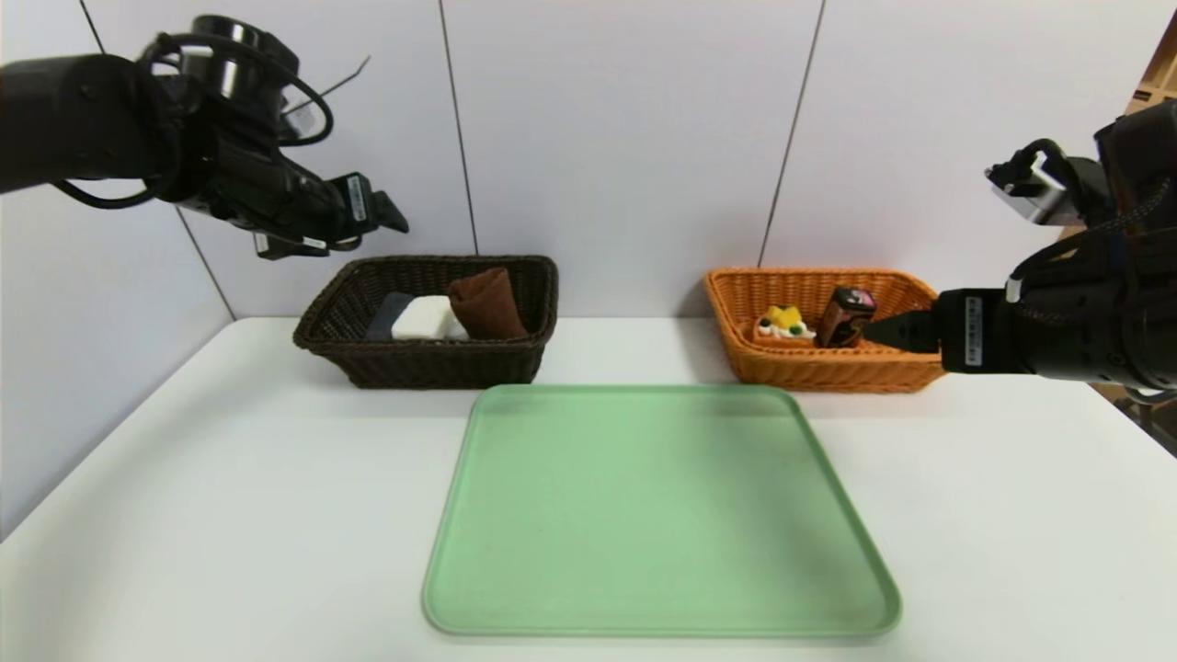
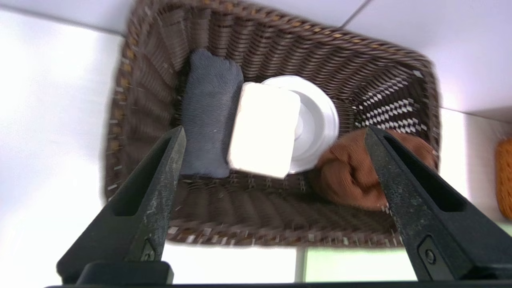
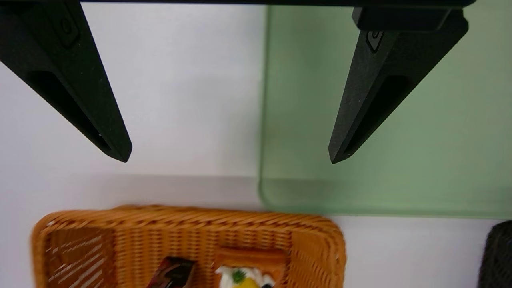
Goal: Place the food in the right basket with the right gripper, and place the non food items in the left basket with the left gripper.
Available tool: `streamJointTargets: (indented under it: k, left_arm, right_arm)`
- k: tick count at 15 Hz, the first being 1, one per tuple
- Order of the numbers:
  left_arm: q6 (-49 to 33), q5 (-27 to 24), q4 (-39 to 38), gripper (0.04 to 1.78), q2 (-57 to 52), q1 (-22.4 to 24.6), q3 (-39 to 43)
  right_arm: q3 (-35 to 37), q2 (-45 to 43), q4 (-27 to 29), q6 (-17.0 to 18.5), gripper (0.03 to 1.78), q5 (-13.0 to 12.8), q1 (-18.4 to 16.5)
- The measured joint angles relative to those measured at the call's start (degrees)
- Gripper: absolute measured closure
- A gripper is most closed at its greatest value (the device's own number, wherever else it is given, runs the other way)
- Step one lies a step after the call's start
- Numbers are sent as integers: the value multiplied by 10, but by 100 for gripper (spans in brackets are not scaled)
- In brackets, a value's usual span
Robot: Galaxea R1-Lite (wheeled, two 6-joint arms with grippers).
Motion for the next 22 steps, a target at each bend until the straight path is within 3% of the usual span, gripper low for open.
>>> streamJointTargets:
  k: [2,4,6,11,15,18,22]
  left_arm:
    - [28,-2,-1,21,-61,0,44]
    - [58,-1,-3,19,-132,-1,107]
    - [74,1,-4,17,-203,1,157]
    - [76,44,-1,15,-349,33,240]
    - [84,56,2,14,-503,39,410]
    - [87,60,1,13,-644,40,541]
    - [98,90,0,13,-824,40,674]
  right_arm:
    - [-7,-8,2,-69,11,2,-27]
    - [-9,-23,29,-95,11,3,-36]
    - [-11,-41,61,-100,11,3,-57]
    - [12,-101,63,-100,11,2,-141]
    - [90,-187,59,-99,11,0,-175]
    - [188,-266,17,-98,11,-6,-196]
    - [315,-384,-74,-99,11,-39,-203]
